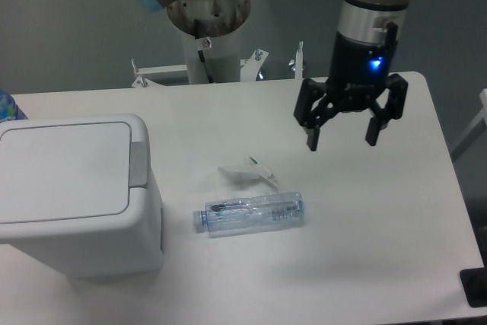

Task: Open the trash can
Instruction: 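Move the open gripper toward the trash can lid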

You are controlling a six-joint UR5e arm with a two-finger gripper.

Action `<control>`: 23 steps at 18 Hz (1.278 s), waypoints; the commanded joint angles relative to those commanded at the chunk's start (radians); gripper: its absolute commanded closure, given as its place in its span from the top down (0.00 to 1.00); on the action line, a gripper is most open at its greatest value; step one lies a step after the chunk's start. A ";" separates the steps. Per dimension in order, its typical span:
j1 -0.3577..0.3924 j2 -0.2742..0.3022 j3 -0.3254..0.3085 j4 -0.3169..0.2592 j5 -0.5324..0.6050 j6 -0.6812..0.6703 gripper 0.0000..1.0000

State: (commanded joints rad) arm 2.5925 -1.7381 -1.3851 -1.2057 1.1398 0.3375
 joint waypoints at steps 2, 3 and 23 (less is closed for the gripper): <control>-0.035 0.018 -0.018 -0.008 0.000 -0.002 1.00; -0.048 0.032 -0.038 -0.008 0.000 -0.006 1.00; -0.232 0.022 -0.117 0.028 0.006 -0.124 1.00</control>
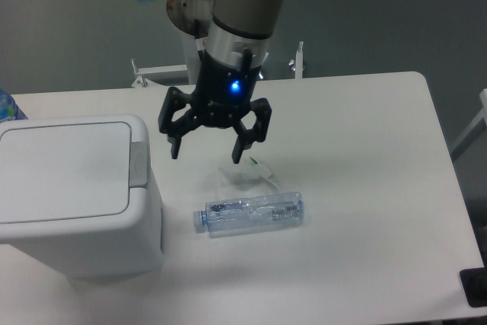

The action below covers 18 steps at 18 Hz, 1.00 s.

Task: Open the trash can
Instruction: 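Move the open gripper toward the trash can lid, then lower the gripper onto the lid edge and press it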

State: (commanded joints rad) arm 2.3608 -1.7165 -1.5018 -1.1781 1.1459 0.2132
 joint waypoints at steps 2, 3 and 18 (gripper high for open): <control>-0.002 -0.002 0.000 0.002 0.000 -0.002 1.00; -0.003 -0.002 -0.002 0.000 0.000 -0.003 1.00; -0.041 -0.023 -0.014 0.006 0.003 -0.006 1.00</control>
